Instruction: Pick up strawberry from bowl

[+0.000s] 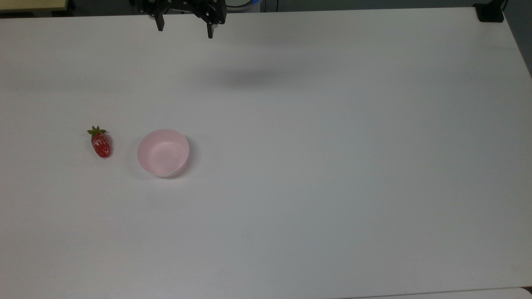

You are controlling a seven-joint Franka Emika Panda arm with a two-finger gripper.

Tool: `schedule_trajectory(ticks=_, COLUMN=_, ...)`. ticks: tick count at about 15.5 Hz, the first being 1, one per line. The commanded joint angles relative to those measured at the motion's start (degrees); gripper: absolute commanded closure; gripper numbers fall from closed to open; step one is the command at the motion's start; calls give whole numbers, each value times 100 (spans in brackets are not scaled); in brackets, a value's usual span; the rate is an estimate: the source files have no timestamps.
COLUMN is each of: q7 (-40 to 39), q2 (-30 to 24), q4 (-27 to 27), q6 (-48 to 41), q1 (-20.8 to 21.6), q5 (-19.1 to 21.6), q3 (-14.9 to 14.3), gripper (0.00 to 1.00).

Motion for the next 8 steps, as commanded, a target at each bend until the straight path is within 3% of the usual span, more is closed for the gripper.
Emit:
schedule_trajectory(ticks=1, q7=-328, q2=-318, q4=-237, q6=166, q1=341, q5=120, q3=-454, gripper=0)
schedule_trajectory(ticks=8, q7=-276, q2=-310, q4=-219, q6=175, q1=333, q5=129, q3=-472, gripper=0)
